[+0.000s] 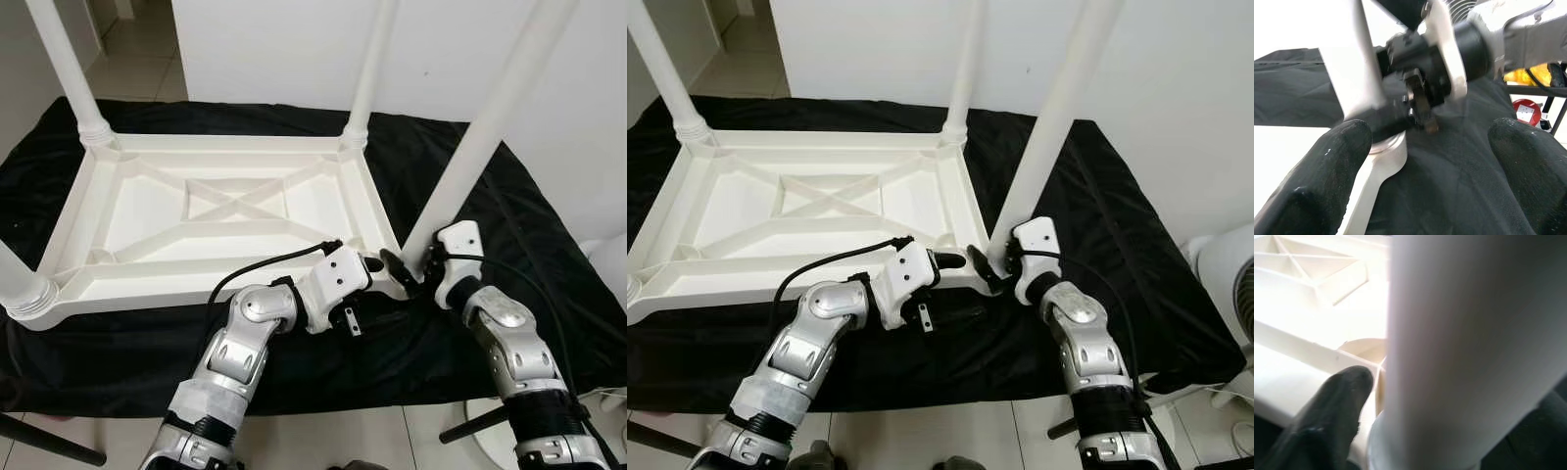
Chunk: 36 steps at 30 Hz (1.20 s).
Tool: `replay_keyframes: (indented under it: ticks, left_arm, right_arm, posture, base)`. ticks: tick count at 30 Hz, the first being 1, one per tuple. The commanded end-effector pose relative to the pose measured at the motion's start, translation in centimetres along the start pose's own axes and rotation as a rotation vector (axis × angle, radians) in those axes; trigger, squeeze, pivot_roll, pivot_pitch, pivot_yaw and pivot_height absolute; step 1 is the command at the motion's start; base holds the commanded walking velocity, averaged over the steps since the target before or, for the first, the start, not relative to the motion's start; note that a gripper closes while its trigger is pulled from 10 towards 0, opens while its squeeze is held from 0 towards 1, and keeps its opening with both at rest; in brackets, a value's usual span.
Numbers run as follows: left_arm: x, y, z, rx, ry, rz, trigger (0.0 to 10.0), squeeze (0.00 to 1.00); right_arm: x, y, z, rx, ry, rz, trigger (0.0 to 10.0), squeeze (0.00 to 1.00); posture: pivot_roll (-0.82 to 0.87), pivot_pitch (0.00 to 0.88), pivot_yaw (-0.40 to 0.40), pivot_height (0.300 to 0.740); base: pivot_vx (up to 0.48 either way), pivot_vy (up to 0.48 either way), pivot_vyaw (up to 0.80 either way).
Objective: Building children table
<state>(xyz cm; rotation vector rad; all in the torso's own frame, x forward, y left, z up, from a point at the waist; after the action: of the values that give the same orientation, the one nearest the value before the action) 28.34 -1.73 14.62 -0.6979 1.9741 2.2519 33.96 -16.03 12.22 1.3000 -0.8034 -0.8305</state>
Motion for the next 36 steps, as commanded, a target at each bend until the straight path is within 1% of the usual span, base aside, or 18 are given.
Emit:
replay_keyframes:
  ticks: [1, 2, 7, 14, 15, 16, 18, 19, 21, 26, 28, 29, 30, 31, 33, 34, 36]
  left_arm:
    - [-1.4, -0.3, 0.0, -0.032, 0.158, -0.008, 10.0, 0.00]
    - [-1.5, -0.3, 0.0, -0.032, 0.163, -0.009, 10.0, 0.00]
    - [-1.6, -0.3, 0.2, -0.034, 0.170, -0.011, 10.0, 0.00]
    - [-1.5, -0.3, 0.1, -0.032, 0.165, -0.010, 10.0, 0.00]
    - [-1.5, -0.2, 0.1, -0.032, 0.164, -0.010, 10.0, 0.00]
    - [-1.5, -0.2, 0.1, -0.032, 0.162, -0.011, 10.0, 0.00]
    - [-1.5, -0.2, 0.0, -0.031, 0.160, -0.011, 10.0, 0.00]
    - [-1.5, -0.2, 0.0, -0.031, 0.160, -0.011, 10.0, 0.00]
    - [-1.4, -0.2, 0.0, -0.030, 0.157, -0.011, 10.0, 0.00]
    - [-1.4, -0.2, 0.0, -0.030, 0.155, -0.010, 10.0, 0.00]
    - [-1.3, -0.3, 0.0, -0.030, 0.152, -0.008, 10.0, 0.00]
    - [-1.3, -0.3, 0.0, -0.030, 0.152, -0.008, 10.0, 0.00]
    - [-1.2, -0.3, 0.0, -0.030, 0.148, -0.007, 10.0, 0.00]
    - [-1.2, -0.3, 0.0, -0.030, 0.148, -0.007, 10.0, 0.00]
    - [-0.9, -0.3, 0.0, -0.031, 0.137, -0.005, 10.0, 0.00]
    - [-0.9, -0.3, 0.0, -0.031, 0.137, -0.005, 10.0, 0.00]
    - [-0.8, -0.4, 0.0, -0.031, 0.132, -0.005, 10.0, 0.00]
  right_arm:
    - [-0.2, -0.1, -0.2, -0.015, 0.031, 0.020, 1.7, 0.00]
    - [-0.4, -0.5, -0.3, -0.030, 0.067, 0.025, 0.0, 0.00]
    - [-0.6, -1.3, 0.0, -0.049, 0.106, 0.004, 0.0, 0.00]
    - [-0.4, -1.9, 0.4, -0.049, 0.093, -0.030, 0.0, 0.00]
    - [-0.3, -1.9, 0.5, -0.044, 0.080, -0.036, 2.6, 0.00]
    - [0.0, -1.8, 0.6, -0.037, 0.043, -0.053, 10.0, 0.00]
    - [0.4, -1.8, 0.7, -0.028, -0.018, -0.076, 10.0, 0.00]
    - [0.4, -1.8, 0.7, -0.028, -0.018, -0.076, 10.0, 0.00]
    - [0.4, -1.7, 0.6, -0.020, -0.082, -0.092, 10.0, 0.00]
    - [0.4, -1.6, 0.6, -0.013, -0.125, -0.100, 10.0, 0.00]
    - [0.4, -1.5, 0.3, -0.009, -0.221, -0.146, 10.0, 0.00]
    - [0.4, -1.5, 0.3, -0.009, -0.221, -0.146, 10.0, 0.00]
    - [0.4, -1.4, 0.2, -0.005, -0.271, -0.170, 10.0, 0.00]
    - [0.4, -1.4, 0.2, -0.005, -0.271, -0.170, 10.0, 0.00]
    - [0.2, -1.1, -0.1, -0.001, -0.356, -0.205, 10.0, 0.00]
    - [0.2, -1.1, -0.1, -0.001, -0.356, -0.205, 10.0, 0.00]
    - [0.0, -1.0, -0.1, 0.002, -0.422, -0.225, 10.0, 0.00]
  posture:
    - [0.03, 0.000, -0.074, 0.740]
    - [0.04, 0.000, -0.077, 0.740]
    - [0.04, 0.000, -0.076, 0.740]
    - [0.03, 0.000, -0.073, 0.740]
    - [0.03, 0.000, -0.072, 0.740]
    - [0.03, 0.000, -0.070, 0.740]
    - [0.02, 0.000, -0.069, 0.740]
    - [0.02, 0.000, -0.069, 0.740]
    - [0.02, 0.000, -0.068, 0.740]
    - [0.02, 0.000, -0.066, 0.740]
    - [0.02, 0.000, -0.062, 0.740]
    - [0.02, 0.000, -0.062, 0.740]
    - [0.01, 0.000, -0.060, 0.740]
    - [0.01, 0.000, -0.060, 0.740]
    - [0.01, 0.000, -0.060, 0.740]
    - [0.01, 0.000, -0.060, 0.740]
    - [0.01, 0.000, -0.063, 0.740]
  base:
    - [0.000, 0.000, 0.00]
    - [0.000, 0.000, 0.00]
    - [0.000, 0.000, 0.00]
    - [0.000, 0.000, 0.00]
    - [0.000, 0.000, 0.00]
    - [0.000, 0.000, 0.00]
    - [0.000, 0.000, 0.00]
    - [0.000, 0.000, 0.00]
    - [0.000, 0.000, 0.00]
    - [0.000, 0.000, 0.00]
    - [0.000, 0.000, 0.00]
    - [0.000, 0.000, 0.00]
    - [0.000, 0.000, 0.00]
    - [0.000, 0.000, 0.00]
    - [0.000, 0.000, 0.00]
    - [0.000, 0.000, 0.00]
    - [0.000, 0.000, 0.00]
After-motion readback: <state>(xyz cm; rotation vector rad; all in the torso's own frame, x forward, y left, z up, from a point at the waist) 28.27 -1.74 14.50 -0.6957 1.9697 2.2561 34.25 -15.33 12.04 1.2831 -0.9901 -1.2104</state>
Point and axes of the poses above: a point about 5 cm out from each wrist's last joint towards the gripper, its own z axis pointing back from the gripper into the wrist, its own y axis along the axis of the wrist's last joint, x = y × z, the point moved 4 cm from there along -z, pointing out of the wrist towards the gripper, and after that the axes turned 7 degrees about -z, right-handed, at the moved point
